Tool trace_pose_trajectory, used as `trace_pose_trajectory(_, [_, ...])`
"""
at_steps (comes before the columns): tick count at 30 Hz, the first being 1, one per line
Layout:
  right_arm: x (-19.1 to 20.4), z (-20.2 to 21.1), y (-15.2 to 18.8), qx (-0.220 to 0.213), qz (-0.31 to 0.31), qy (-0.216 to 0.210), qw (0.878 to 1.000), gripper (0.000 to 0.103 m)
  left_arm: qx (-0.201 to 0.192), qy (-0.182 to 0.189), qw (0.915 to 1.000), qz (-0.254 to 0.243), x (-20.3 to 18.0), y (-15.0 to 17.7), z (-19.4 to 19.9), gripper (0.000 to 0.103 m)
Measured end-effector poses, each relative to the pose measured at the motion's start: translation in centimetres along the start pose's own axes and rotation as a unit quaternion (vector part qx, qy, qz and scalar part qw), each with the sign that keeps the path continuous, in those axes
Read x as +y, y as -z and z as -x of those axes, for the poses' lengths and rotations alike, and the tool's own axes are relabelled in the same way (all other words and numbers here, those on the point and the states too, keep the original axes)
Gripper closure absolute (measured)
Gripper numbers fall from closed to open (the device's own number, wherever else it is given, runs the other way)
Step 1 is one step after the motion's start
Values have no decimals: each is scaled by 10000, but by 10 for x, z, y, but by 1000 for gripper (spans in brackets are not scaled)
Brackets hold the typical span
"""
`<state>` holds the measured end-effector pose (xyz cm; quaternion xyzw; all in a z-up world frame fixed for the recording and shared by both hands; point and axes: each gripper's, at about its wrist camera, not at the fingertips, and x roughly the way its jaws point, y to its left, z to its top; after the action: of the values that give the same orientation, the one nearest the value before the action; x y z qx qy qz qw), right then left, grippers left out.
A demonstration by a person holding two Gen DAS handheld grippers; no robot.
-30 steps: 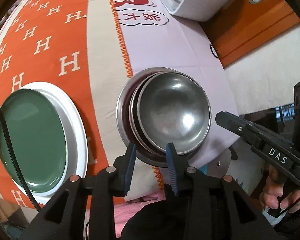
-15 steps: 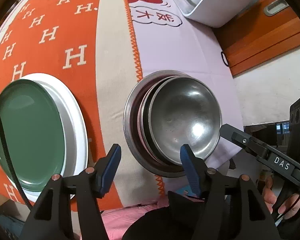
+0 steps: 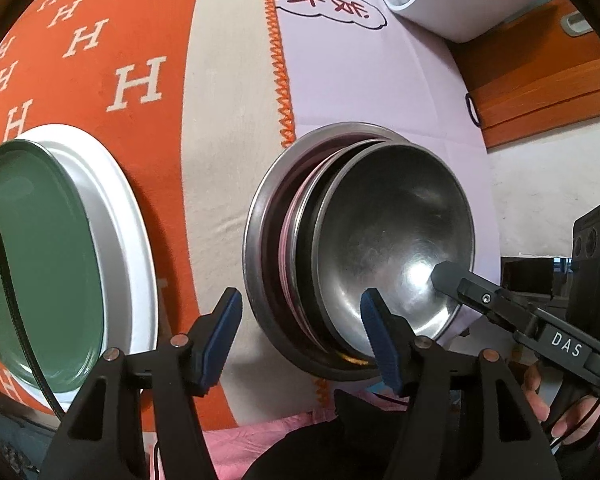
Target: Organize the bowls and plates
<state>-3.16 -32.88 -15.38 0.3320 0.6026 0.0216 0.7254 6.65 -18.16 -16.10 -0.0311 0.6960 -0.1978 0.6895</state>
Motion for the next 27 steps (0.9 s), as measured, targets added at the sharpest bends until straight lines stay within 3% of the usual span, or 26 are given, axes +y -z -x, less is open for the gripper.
trace_pose_trajectory(10, [-2,-17,-10,255,-49,-7,9997,64,170,106,9998,2,-2,-15,-19,43])
trace_pose_trajectory(15, [-1,-20,-16,288,-25,26,9996,65,267,171,9995,47,-6,-20,-29,52])
trace_pose_trajectory(27, [1,-27,-29,454,86,6,9989,71,230,306,9988,292,3,-20,-27,57])
